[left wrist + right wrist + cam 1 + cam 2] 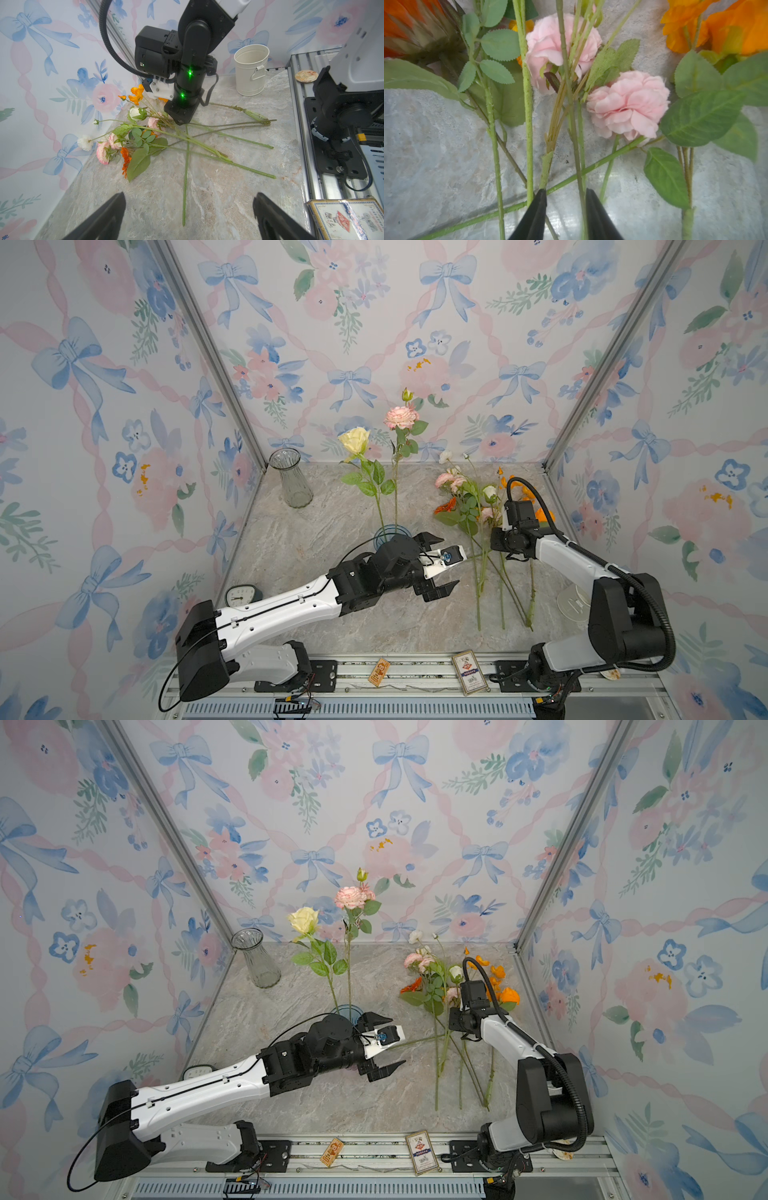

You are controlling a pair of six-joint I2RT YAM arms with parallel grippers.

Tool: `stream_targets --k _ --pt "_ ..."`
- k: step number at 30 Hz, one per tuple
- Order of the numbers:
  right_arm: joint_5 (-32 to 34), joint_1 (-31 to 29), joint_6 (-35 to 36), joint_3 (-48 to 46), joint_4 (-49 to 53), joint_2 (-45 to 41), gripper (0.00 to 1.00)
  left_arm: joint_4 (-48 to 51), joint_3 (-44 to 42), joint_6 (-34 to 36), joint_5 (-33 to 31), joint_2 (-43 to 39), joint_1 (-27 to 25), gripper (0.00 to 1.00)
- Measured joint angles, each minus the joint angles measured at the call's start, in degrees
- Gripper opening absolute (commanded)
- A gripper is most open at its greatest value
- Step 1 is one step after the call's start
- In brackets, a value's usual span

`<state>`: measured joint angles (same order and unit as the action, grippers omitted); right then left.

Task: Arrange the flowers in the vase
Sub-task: 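Close the right gripper on the white rose stem and lift it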

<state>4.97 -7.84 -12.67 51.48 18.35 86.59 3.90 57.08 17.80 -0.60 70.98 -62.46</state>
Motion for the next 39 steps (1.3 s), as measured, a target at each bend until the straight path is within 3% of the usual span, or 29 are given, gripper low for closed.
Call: stream_targets --k 20,26,35,39 --pt "-1.01 2.6 2.75 7.5 1.77 10.58 0.27 -0.02 0.0 0.17 0.0 0.76 0.0 0.98" --pt "-1.86 2.6 3.78 9.73 3.91 13.4 0.22 -0.02 0.0 0.17 0.0 0.81 0.0 0.98" --pt "-2.91 2.6 5.44 10.67 4.68 14.67 0.01 -0.02 0.0 0.17 0.0 0.81 0.0 0.98" --pt "-3.72 2.6 5.44 9.53 4.48 12.61 0.0 -0.02 0.0 0.17 -0.02 0.81 0.0 0.98"
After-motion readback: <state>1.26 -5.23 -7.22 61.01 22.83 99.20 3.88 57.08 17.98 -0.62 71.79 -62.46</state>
